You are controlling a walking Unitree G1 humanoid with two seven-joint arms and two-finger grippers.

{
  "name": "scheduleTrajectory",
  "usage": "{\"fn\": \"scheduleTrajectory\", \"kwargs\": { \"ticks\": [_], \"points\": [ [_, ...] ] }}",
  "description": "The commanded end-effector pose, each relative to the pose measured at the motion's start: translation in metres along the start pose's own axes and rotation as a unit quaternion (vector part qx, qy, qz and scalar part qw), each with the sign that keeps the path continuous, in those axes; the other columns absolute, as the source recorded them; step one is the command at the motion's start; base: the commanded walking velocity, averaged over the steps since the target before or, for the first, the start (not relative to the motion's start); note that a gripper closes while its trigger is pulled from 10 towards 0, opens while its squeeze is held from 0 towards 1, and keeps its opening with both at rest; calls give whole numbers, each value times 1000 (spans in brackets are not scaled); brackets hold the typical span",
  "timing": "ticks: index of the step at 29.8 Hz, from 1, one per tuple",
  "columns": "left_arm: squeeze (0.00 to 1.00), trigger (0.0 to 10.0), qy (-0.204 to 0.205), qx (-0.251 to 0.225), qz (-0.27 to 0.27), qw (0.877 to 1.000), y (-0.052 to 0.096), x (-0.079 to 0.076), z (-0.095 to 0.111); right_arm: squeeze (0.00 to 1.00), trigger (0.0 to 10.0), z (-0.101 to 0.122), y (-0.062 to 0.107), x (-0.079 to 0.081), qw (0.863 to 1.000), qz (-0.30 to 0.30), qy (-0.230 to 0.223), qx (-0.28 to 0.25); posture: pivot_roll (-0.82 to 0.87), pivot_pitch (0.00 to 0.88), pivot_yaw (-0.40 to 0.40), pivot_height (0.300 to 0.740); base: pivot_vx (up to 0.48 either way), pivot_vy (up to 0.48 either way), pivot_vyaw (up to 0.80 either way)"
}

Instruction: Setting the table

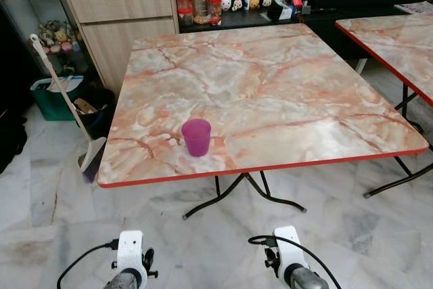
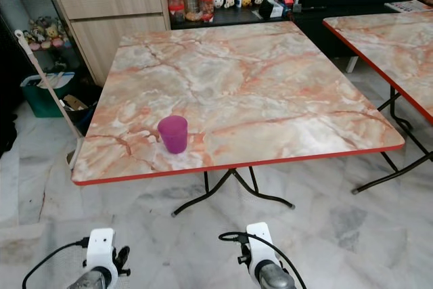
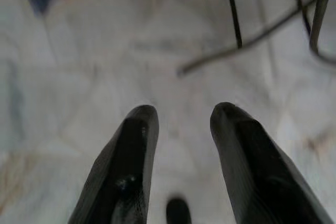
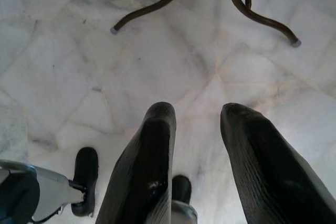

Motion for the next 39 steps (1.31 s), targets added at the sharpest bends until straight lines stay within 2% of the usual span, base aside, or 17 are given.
{"fn": "scheduleTrajectory", "kwargs": {
  "ticks": [1, 3, 7, 9, 22, 23, 26, 28, 29, 32, 34, 36, 39],
  "points": [
    [1000, 10000, 0, -34, 9, 999, 0, 6, 10, 0, 10000, 0, 0, 1, 1000, 3, 5, 1, -75, 0, 26, 740, 0, 0, 0],
    [1000, 10000, 2, -78, 14, 997, 1, 8, 23, 0, 10000, 0, 0, 2, 1000, 5, 6, 1, -71, 0, 22, 740, 0, 0, 0],
    [1000, 10000, 5, -93, 18, 995, 1, 9, 27, 0, 10000, 0, 0, 2, 1000, 6, 7, 1, -71, 0, 22, 740, 0, 0, 0],
    [1000, 10000, 9, -136, 17, 990, 5, 7, 38, 0, 10000, 1, 0, 1, 1000, 6, 11, -1, -66, 0, 14, 740, 0, 0, 0],
    [1000, 10000, 29, -204, 50, 977, 21, 13, 52, 0, 10000, 5, -1, -3, 1000, 6, 19, -5, -55, 0, 2, 740, 0, 0, 0],
    [0, 10000, 29, -214, 54, 975, 21, 13, 56, 0, 10000, 5, -1, -3, 1000, 6, 19, -5, -52, 0, 0, 740, 0, 0, 0],
    [0, 10000, 31, -238, 60, 969, 23, 14, 67, 0, 10000, 5, -1, -3, 1000, 7, 21, -5, -48, 0, -3, 740, 0, 0, 0],
    [0, 10000, 42, -286, 56, 956, 24, 13, 93, 0, 10000, 6, -1, -3, 1000, 8, 23, -5, -48, 0, -6, 740, 0, 0, 0],
    [0, 10000, 42, -286, 56, 956, 24, 13, 93, 0, 10000, 6, -1, -3, 1000, 8, 23, -5, -48, 0, -6, 740, 0, 0, 0],
    [0, 10000, 46, -331, 41, 942, 25, 7, 125, 0, 10000, 8, -2, -3, 1000, 8, 23, -7, -47, 0, -6, 740, 0, 0, 0],
    [0, 10000, 40, -347, 17, 937, 22, -2, 144, 0, 10000, 8, -2, -3, 1000, 8, 24, -7, -49, 0, -7, 740, 0, 0, 0],
    [0, 10000, 40, -350, 10, 936, 21, -5, 147, 0, 10000, 8, -2, -3, 1000, 8, 24, -7, -49, 0, -7, 740, 0, 0, 0],
    [0, 10000, 36, -348, -36, 936, 16, -24, 161, 0, 10000, 7, -1, -3, 1000, 7, 23, -7, -61, 0, -1, 740, 0, 0, 0]
  ]
}}
Point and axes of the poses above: a point about 5 cm out from each wrist's last joint towards the gripper, its own y axis pointing back from the gripper into the wrist, its own z axis along the axis of the wrist's last joint, x = y × z, the point moved 1 cm from there along -y, pointing out of the wrist towards the gripper, and after that the axes turned 6 degrees about y, right-handed, at the moved point
